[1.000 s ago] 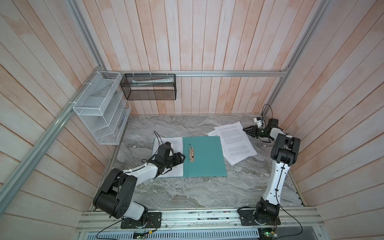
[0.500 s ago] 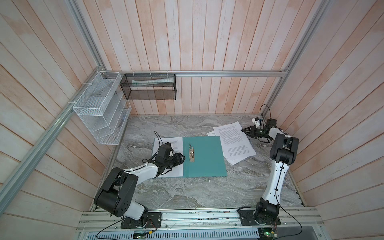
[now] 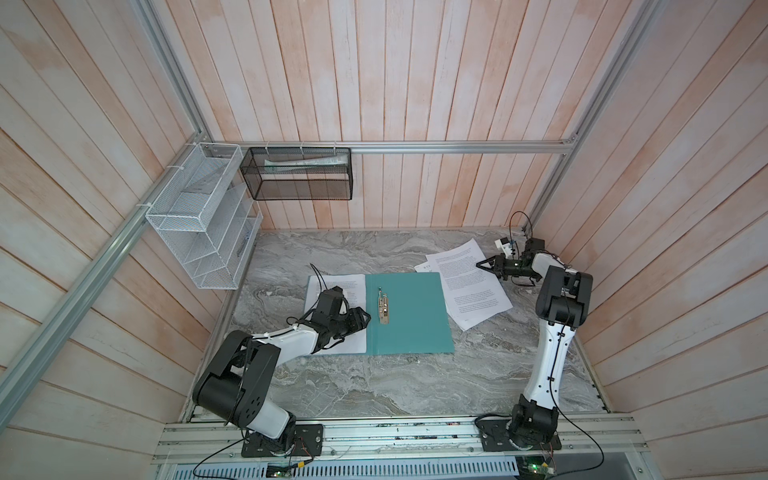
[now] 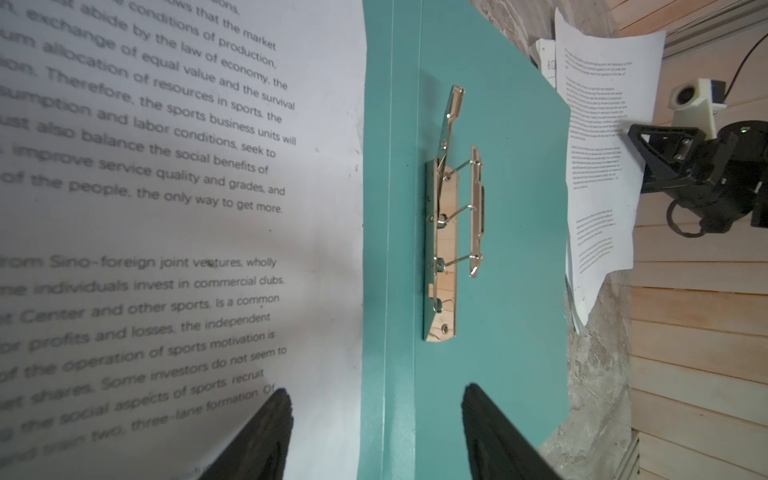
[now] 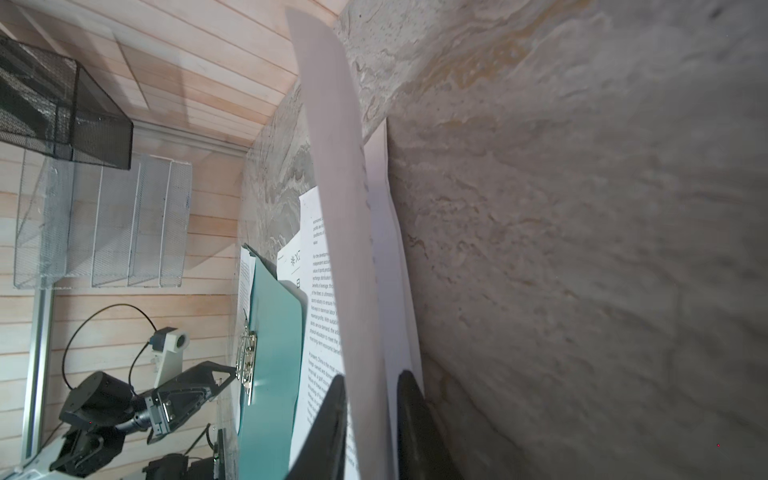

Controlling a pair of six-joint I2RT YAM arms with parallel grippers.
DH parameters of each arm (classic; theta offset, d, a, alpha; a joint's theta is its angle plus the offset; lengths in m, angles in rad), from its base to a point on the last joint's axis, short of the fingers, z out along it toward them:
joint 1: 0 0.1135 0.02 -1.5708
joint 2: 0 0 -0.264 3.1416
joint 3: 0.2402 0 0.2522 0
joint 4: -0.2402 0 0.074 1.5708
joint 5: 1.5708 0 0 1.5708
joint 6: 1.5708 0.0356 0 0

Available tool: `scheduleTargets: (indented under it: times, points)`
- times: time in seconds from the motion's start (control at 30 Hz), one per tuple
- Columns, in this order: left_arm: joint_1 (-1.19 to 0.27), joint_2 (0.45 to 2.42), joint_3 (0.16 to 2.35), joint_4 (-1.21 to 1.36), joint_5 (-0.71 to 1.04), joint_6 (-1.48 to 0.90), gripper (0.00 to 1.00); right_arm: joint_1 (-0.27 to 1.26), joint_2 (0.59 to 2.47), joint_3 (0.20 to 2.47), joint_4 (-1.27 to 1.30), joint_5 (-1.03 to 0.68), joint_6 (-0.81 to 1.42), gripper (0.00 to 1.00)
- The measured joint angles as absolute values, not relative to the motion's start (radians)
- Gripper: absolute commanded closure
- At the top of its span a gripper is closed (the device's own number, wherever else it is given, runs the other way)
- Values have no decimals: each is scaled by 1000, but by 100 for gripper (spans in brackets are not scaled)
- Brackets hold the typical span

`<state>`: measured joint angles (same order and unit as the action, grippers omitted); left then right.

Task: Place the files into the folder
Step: 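Grasp the edge of the loose printed sheets with the right gripper, then carry the held sheets onto the teal folder over the open clip with the right gripper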

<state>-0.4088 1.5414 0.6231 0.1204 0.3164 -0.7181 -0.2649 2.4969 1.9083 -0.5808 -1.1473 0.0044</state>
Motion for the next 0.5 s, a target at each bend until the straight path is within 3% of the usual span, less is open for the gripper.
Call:
scheduleTargets:
  times: [0.03, 0.17, 0.27, 0.4, 0.5]
  points:
    - [-409, 1543, 625, 121, 317, -718, 33, -264, 2497, 1908, -579, -1159, 8, 100]
    - [-409, 1545, 630, 123, 317, -719, 34, -263, 2492, 1872, -519, -1229, 66, 100]
    - [-409, 1544, 630, 127, 317, -719, 34, -264, 2445, 1734, -323, -1309, 241, 100]
    - [-409, 1544, 630, 129, 316, -719, 34, -264, 2339, 1435, 305, -1357, 800, 100]
    - [-409, 1542, 630, 132, 316, -719, 35, -264, 2336, 1373, 839, -1338, 1298, 100]
